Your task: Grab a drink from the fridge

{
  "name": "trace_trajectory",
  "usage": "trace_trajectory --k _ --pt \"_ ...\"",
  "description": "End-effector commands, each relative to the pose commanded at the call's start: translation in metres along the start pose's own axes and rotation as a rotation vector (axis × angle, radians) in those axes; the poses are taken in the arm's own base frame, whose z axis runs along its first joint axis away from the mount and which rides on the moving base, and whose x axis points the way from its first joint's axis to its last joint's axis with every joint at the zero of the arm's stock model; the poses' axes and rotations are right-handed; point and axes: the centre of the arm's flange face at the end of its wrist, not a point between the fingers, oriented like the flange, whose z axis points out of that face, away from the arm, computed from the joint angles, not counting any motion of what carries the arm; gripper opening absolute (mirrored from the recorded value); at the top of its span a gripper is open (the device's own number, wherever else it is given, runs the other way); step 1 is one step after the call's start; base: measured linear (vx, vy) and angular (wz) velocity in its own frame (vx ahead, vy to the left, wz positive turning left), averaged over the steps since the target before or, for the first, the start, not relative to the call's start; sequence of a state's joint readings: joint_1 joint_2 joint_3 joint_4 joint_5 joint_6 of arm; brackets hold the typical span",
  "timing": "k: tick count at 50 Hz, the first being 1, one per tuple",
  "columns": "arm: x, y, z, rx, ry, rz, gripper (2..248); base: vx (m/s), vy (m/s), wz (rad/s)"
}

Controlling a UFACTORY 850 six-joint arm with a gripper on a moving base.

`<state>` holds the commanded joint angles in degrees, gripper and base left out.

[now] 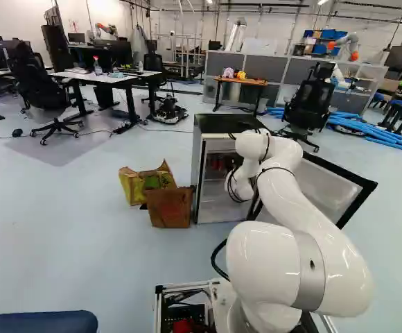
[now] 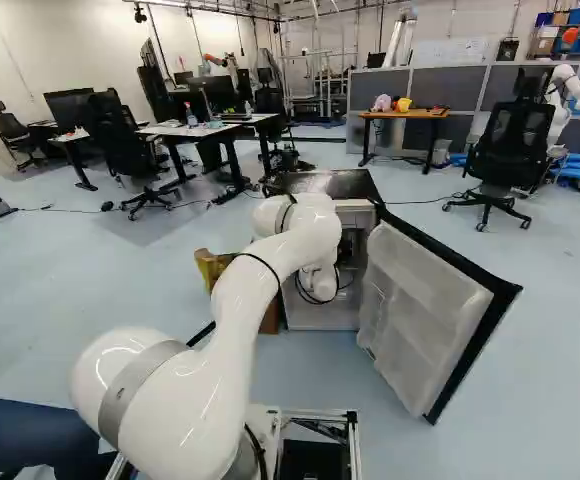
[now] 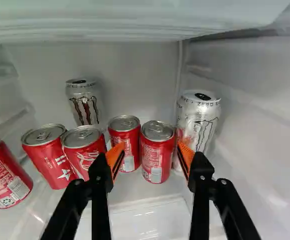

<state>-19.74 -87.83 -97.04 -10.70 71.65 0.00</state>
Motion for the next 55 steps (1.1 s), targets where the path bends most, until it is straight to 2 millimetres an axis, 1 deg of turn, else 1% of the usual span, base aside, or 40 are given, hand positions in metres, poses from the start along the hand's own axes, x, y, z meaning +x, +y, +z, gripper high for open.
trace_trajectory --k 25,37,38,42,43,48,49,55 --pt "-0.003 -0.001 0.011 0.003 0.024 -0.005 161 0.000 0.000 0.000" --pt "-0.003 -0.001 0.011 0.003 0.024 -0.005 161 0.000 0.000 0.000" --pt "-0.003 -0.001 0.011 0.003 0.024 -0.005 141 0.000 0.000 0.000" --pt "-0.003 -0.001 0.011 0.003 0.024 -0.005 141 0.000 0.000 0.000" --pt "-0.003 -0.001 0.011 0.003 0.024 -0.005 103 0.000 0.000 0.000" --pt "-0.003 -0.001 0.011 0.003 0.024 -0.005 103 0.000 0.000 0.000" --pt "-0.003 -0.001 0.011 0.003 0.024 -0.005 91 0.000 0.000 0.000" --pt "-0.003 -0.001 0.011 0.003 0.024 -0.005 91 0.000 0.000 0.000"
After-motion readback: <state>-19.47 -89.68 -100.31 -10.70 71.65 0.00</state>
